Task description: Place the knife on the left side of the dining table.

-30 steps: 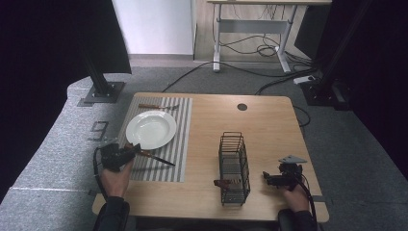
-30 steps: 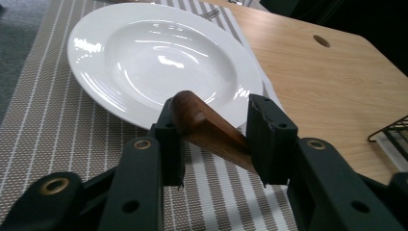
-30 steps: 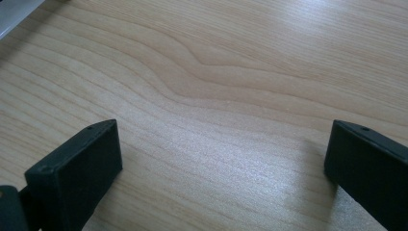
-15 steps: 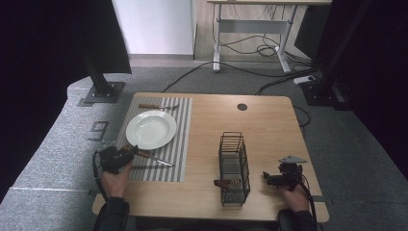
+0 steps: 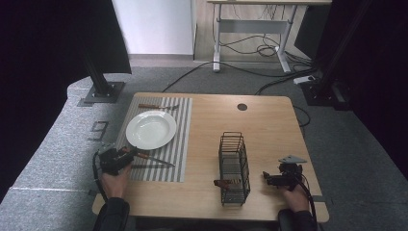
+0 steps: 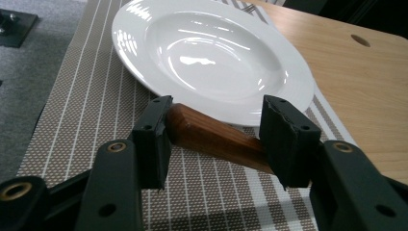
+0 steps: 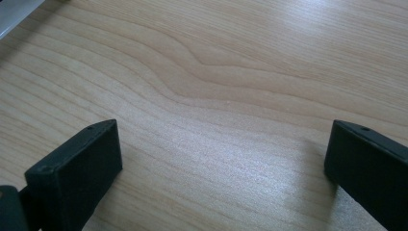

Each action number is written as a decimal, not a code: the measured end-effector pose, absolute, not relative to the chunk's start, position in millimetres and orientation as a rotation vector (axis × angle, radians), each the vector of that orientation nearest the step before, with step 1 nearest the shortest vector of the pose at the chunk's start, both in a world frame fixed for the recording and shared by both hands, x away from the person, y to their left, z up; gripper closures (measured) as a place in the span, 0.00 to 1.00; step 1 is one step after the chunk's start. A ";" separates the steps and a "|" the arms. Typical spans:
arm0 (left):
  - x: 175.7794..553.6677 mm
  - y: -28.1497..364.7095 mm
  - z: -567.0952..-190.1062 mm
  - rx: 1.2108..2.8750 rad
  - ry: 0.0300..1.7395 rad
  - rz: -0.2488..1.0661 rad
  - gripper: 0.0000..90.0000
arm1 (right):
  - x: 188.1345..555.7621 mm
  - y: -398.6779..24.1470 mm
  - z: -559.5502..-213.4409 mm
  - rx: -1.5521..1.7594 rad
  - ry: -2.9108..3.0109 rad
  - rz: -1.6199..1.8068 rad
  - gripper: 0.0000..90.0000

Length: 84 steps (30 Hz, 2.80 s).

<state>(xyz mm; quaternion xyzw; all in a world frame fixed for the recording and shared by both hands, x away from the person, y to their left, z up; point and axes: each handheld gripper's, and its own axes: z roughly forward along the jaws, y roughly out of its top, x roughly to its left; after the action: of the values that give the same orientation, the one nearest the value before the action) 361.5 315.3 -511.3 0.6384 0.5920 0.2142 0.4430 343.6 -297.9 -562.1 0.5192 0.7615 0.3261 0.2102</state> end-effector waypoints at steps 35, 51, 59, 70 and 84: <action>372.8 325.6 -539.8 1.684 1.549 0.521 0.46 | 343.6 -297.9 -562.1 1.443 2.117 0.907 0.00; 367.9 329.0 -534.1 1.725 1.538 0.582 0.31 | 343.6 -297.9 -562.1 1.443 2.117 0.907 0.00; 358.8 338.0 -516.1 1.737 1.465 0.618 0.18 | 343.6 -297.8 -562.1 1.444 2.117 0.907 0.00; 351.3 306.7 -515.5 1.919 1.377 0.576 0.02 | 343.3 -297.5 -562.1 1.447 2.114 0.906 0.00; 360.0 245.6 -534.4 2.074 1.299 0.567 0.00 | 343.3 -297.4 -562.1 1.448 2.113 0.905 0.00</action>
<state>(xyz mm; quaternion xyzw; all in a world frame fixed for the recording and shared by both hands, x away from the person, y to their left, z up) 360.0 245.6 -534.4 0.7851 0.4917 0.2145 0.3096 343.3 -297.4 -562.1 0.5210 0.7602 0.3256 0.2111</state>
